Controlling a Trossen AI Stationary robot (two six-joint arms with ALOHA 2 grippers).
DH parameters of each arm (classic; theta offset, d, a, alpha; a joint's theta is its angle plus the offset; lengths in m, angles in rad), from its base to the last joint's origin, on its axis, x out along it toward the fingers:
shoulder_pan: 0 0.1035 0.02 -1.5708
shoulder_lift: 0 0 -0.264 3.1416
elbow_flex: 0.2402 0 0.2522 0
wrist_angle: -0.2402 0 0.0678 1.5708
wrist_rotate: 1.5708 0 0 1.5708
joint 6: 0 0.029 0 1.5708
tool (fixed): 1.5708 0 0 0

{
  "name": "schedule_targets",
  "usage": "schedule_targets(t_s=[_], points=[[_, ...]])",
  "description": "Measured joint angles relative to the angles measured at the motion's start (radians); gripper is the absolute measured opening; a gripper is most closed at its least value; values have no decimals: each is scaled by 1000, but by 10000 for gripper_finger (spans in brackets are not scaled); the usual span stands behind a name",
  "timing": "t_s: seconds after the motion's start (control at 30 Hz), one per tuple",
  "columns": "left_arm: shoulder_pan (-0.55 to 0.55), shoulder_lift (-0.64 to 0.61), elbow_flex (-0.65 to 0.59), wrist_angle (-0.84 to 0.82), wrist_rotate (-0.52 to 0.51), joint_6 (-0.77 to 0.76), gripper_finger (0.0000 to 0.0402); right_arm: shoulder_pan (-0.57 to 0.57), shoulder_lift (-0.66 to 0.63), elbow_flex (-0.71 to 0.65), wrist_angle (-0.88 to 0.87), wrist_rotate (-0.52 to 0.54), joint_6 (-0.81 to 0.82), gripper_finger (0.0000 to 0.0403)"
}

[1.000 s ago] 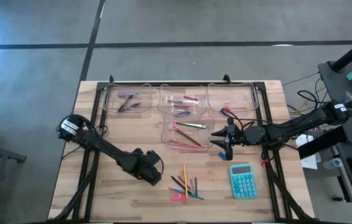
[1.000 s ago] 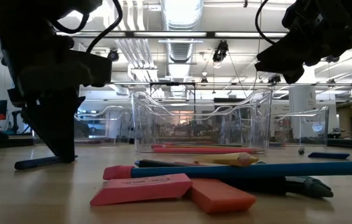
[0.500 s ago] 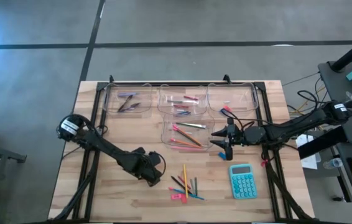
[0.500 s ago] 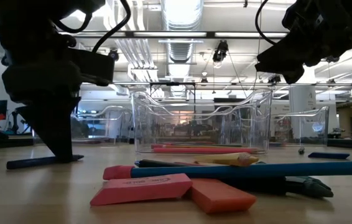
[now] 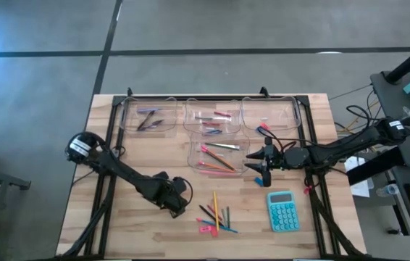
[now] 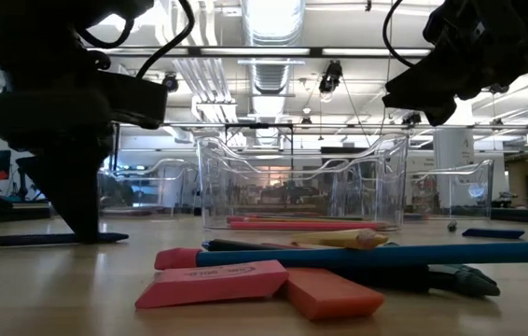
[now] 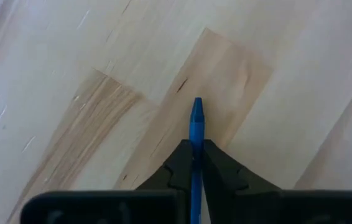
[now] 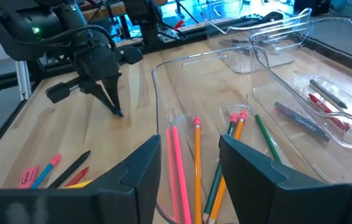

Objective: Sort crayons/erasers/pens/pencils in bins
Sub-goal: Put the blue crayon into the top middle transparent bin

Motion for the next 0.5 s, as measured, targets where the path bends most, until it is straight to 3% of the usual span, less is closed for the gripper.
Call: schedule_targets(t_s=[0.5], points=[[2,-132,-1,-15,-131,72,2,0,0,0,0,0,1,153]])
